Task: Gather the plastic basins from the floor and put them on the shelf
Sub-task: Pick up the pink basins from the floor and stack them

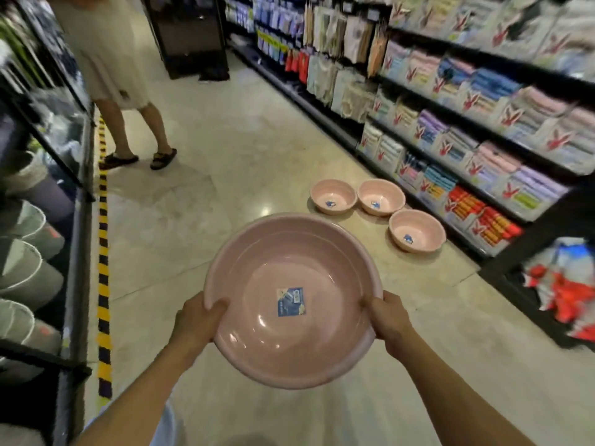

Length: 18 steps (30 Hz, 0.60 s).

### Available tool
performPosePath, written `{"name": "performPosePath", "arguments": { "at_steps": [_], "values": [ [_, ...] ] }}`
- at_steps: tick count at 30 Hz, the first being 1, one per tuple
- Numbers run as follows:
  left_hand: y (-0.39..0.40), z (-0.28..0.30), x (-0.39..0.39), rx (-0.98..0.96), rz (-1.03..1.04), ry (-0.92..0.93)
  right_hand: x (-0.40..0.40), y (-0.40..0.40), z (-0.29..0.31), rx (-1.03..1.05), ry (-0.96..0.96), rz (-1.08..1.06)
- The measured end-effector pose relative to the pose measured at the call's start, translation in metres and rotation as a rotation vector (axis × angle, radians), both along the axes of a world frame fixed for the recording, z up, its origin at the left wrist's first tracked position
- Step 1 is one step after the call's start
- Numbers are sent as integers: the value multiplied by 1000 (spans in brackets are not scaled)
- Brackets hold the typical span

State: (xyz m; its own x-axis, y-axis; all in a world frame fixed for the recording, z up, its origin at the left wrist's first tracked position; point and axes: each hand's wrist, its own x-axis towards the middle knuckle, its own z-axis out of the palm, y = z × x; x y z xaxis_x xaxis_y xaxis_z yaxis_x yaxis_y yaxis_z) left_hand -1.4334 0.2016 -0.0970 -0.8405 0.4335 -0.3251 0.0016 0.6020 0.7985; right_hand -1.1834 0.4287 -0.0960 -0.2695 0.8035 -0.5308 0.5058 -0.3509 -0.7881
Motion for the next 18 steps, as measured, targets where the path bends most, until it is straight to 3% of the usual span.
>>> {"name": "performPosePath", "arguments": {
  "at_steps": [3, 8, 18],
  "values": [
    [51, 74, 16, 30, -43, -27, 21, 37, 74, 3, 11, -29],
    [145, 140, 34, 48, -175, -44, 52, 108, 147, 86, -4, -96],
    [336, 190, 18, 61, -381, -8, 65, 251, 180, 169, -31, -191]
  ]
}}
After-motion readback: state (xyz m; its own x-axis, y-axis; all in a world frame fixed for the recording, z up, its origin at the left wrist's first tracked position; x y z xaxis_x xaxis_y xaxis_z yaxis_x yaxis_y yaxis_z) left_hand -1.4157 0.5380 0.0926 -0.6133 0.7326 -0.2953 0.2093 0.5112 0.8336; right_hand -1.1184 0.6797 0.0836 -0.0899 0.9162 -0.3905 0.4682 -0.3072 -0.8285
